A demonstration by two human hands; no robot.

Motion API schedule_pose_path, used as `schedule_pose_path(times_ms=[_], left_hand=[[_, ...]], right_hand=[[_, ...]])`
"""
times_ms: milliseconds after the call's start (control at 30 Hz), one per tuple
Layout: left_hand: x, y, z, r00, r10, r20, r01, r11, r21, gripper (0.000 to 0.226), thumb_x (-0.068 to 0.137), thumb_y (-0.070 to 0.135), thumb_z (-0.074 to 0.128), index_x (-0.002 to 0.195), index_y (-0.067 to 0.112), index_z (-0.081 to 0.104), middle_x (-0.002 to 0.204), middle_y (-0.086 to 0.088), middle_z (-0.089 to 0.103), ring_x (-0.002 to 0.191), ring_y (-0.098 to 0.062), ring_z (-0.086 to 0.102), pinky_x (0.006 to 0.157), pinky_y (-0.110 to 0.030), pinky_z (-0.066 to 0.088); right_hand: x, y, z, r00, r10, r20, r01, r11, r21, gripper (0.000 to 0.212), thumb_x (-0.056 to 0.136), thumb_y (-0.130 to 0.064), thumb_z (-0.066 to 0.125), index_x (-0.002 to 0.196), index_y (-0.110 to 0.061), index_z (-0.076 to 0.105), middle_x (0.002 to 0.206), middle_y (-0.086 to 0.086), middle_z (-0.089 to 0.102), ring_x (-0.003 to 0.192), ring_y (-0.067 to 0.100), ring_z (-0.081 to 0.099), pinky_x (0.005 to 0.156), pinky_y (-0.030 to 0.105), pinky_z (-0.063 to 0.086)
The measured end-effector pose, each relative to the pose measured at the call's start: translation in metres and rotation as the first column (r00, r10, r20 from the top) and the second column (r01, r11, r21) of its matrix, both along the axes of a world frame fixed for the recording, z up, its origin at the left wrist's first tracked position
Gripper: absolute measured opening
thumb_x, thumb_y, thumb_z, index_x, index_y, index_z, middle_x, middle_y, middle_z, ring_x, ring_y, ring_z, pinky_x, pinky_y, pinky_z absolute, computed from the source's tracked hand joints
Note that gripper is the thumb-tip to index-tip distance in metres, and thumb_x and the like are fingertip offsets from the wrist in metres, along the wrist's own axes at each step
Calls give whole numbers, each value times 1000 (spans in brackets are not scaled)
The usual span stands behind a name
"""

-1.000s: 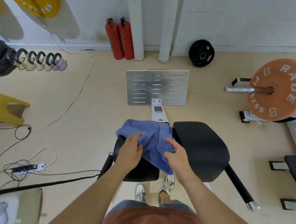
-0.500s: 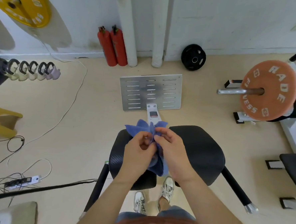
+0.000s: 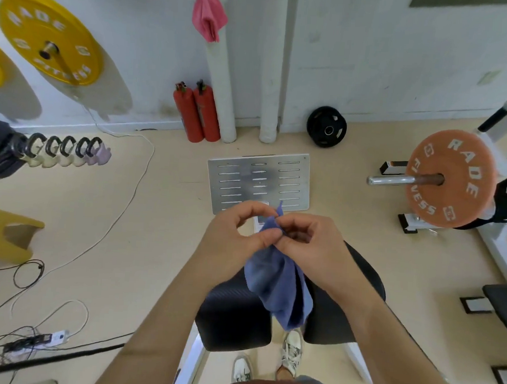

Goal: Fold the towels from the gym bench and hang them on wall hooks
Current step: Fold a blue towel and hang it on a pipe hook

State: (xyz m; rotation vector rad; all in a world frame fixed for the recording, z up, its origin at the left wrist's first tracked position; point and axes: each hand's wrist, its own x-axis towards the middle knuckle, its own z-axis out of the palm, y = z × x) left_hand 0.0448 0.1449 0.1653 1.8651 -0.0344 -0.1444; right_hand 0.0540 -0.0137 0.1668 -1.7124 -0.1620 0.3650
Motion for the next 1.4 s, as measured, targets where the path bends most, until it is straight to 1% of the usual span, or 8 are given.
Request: schedule_pose_path(times_ms=[100,200,367,501,634,768,1201,1402], left_hand=[[6,9,2,991,-124,-50,115,982,-148,28,68,30,78,87,12,68,111,5,69,112,-15,61,107,-44,38],[6,15,4,971,-230,-63,202,935,-291,32,70,23,75,80,-6,64,117,-6,67,112,-23,62,97,-40,45],[7,12,19,942,-336,-6,318,896,-310,13,70,18,74,61,21,66,118,-11,63,119,-24,56,99,-40,43],[5,4,27,997,-71,10,71,957,-280,11,64,15,81,67,11,71,83,-5,71,81,-18,66,79,-30,51],[3,-6,30,988,148,47,-139,978,-158,31,74,-3,74,67,27,73,72,6,72,74,-13,68,80,-34,55],[3,-7,34,972,191,134,-184,981,-65,32,78,-1,70,68,28,69,74,10,71,75,-9,67,77,-25,54],[-2,-14,44,956,134,262,-178,972,152,31,74,11,77,71,40,65,82,20,69,80,-2,65,77,-15,49],[2,-14,45,967,222,123,-216,975,-59,19,78,4,72,74,23,71,76,6,73,76,-11,69,76,-28,56]], right_hand=[[2,-8,14,999,32,18,-33,999,37,17,84,-4,69,92,-18,76,87,3,75,85,16,71,80,26,57],[3,-15,26,995,97,24,-98,991,88,27,82,1,69,83,-25,76,83,0,73,83,14,69,76,24,54],[8,-25,35,958,285,-43,-278,953,125,20,73,-3,67,78,-20,76,88,4,72,106,16,65,90,32,52],[14,-31,39,971,233,-58,-223,965,140,17,74,-7,66,77,-21,76,79,4,70,83,13,65,79,26,50],[15,-28,37,993,106,-58,-95,981,170,7,85,-16,68,85,-19,74,81,0,71,83,11,66,78,24,50],[13,-23,35,998,49,-45,-45,995,88,22,85,-14,68,105,-23,64,77,2,72,78,17,69,76,28,55],[8,-17,35,1000,-13,19,11,993,120,12,85,-1,66,86,-12,72,81,1,73,79,10,69,73,18,53],[11,-19,37,997,-5,82,3,1000,23,17,84,-3,69,84,-20,71,84,4,73,84,21,71,82,35,58]])
